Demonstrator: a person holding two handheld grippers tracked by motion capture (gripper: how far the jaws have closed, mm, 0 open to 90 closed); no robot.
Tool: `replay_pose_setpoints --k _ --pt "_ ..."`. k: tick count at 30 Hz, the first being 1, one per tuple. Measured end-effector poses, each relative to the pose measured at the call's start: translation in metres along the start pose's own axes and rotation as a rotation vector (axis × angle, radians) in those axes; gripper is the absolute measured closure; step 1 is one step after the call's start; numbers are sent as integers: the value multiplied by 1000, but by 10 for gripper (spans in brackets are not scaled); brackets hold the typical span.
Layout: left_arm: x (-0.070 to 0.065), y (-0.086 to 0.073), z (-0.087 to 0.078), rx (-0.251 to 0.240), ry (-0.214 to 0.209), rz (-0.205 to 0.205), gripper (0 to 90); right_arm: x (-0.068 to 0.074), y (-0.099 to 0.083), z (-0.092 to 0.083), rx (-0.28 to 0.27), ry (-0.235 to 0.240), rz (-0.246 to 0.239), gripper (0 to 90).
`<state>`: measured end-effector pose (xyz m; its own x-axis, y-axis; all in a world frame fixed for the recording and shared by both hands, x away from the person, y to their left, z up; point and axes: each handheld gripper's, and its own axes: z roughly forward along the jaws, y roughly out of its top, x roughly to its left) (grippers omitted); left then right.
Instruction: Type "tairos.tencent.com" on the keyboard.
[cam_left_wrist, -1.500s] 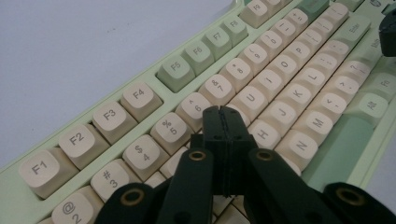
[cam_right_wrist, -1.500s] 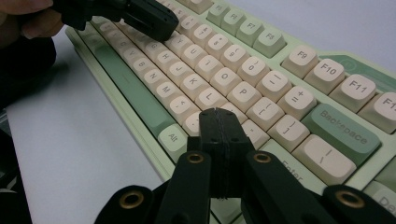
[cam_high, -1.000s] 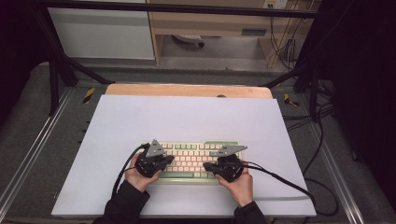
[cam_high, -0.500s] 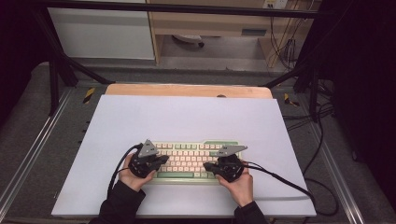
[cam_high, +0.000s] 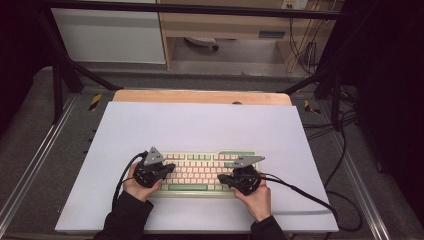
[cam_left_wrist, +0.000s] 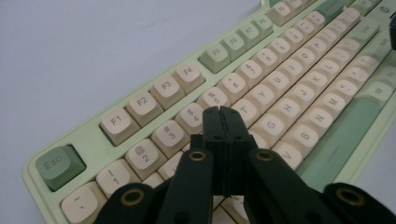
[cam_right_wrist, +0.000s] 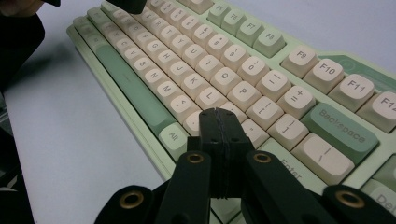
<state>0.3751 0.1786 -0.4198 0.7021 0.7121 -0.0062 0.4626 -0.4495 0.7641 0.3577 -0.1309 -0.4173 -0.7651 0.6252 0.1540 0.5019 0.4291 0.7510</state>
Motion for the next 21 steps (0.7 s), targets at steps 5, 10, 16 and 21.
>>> replay_pose_setpoints --k 5,10,16,21 --pt "2 -2 4 11 8 -3 900 0 0 0 1 0 1 900" --pt "3 -3 5 13 10 -8 900 0 0 0 1 0 1 900" --pt "3 -4 7 13 6 -4 900 0 0 0 4 -1 0 900" --pt "4 -5 8 16 1 -7 900 0 0 0 3 -1 0 900"
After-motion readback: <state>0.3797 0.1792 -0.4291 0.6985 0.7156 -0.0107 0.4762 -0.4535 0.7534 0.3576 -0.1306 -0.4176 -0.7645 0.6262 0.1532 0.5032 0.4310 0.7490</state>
